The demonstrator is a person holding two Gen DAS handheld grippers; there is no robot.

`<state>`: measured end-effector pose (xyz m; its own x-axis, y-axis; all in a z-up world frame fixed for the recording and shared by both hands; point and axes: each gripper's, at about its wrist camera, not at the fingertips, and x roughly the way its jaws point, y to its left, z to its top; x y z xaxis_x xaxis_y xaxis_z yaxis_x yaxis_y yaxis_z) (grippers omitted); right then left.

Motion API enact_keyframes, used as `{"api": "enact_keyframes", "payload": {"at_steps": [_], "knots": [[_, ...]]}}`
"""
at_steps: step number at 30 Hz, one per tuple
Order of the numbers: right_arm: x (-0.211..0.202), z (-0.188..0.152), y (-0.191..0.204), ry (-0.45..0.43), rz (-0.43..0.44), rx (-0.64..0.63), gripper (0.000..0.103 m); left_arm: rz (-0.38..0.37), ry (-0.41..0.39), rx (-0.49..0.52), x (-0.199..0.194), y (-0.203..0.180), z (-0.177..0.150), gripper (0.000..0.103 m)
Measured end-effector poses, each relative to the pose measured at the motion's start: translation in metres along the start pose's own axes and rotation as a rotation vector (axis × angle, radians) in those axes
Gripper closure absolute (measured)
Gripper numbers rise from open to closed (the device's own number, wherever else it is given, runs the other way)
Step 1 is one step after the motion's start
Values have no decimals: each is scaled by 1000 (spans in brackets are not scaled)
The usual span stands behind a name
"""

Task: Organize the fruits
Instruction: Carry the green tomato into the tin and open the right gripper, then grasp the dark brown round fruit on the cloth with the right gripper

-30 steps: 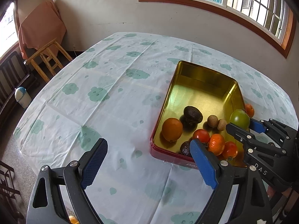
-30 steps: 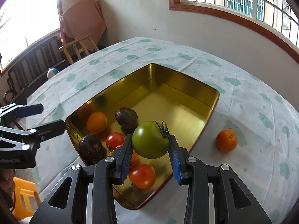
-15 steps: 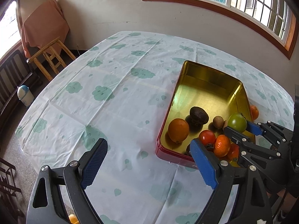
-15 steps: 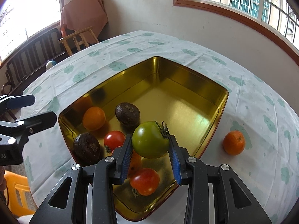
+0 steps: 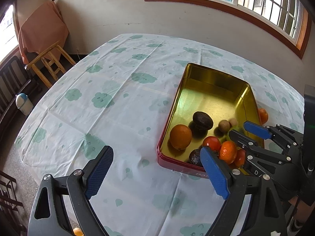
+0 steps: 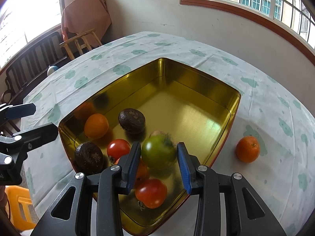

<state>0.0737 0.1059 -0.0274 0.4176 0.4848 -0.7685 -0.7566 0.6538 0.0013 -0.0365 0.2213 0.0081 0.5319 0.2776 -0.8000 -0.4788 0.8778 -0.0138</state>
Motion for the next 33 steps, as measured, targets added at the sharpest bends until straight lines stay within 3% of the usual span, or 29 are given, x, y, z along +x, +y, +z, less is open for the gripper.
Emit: {"api": "enact_keyframes", "payload": {"at_steps": [16,33], "knots": [[-42,-7,-24,-94,-13,80,64,-15,-19,24,-11,-16,1,15],[-73,-89,-129,-31,-190,285,64,-67,-29,97,-16,-59,0,15]]}}
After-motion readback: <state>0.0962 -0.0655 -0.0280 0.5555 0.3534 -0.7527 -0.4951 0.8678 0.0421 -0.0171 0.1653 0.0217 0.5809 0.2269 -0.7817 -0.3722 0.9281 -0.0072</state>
